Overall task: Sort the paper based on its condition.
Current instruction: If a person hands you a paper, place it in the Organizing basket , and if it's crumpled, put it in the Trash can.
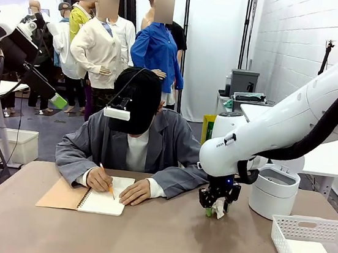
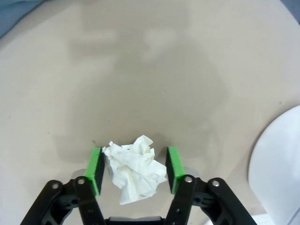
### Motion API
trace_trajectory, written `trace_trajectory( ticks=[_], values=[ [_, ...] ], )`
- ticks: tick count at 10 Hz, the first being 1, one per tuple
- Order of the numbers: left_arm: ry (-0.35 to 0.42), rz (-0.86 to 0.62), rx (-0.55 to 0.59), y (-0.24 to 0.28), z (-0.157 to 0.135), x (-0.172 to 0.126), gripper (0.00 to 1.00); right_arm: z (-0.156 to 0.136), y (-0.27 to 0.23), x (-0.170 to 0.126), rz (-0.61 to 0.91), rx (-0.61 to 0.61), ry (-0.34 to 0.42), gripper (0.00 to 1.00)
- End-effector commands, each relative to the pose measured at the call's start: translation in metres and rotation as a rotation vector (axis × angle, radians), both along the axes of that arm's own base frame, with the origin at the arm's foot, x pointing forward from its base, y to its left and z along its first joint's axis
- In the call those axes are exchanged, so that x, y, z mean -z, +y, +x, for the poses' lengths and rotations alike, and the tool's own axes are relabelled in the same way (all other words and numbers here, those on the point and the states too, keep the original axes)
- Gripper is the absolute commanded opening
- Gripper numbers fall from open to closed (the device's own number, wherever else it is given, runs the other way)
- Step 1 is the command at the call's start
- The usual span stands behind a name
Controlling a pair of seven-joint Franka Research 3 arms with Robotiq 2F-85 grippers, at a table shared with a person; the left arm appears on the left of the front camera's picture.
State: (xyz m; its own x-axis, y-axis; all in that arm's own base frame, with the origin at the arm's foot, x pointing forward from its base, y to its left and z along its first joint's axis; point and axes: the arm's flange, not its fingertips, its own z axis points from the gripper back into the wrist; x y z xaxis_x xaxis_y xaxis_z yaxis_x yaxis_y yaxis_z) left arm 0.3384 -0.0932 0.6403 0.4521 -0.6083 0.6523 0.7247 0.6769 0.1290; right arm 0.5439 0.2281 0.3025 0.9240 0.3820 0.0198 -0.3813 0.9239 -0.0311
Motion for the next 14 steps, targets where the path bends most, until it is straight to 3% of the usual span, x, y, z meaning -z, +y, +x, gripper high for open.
trace_trajectory(
  ticks=[1,6,14],
  values=[
    [0.010,-0.007,0.001,0.000,-0.001,0.000,1.00,0.002,-0.001,-0.002,0.021,0.013,0.000,0.27],
    [0.010,-0.007,0.001,0.000,-0.001,0.000,1.00,-0.002,-0.005,-0.015,-0.006,0.008,0.008,0.27],
    [0.010,-0.007,0.001,0.000,-0.001,0.000,1.00,-0.020,-0.044,-0.157,0.090,-0.178,-0.014,0.27]
  ],
)
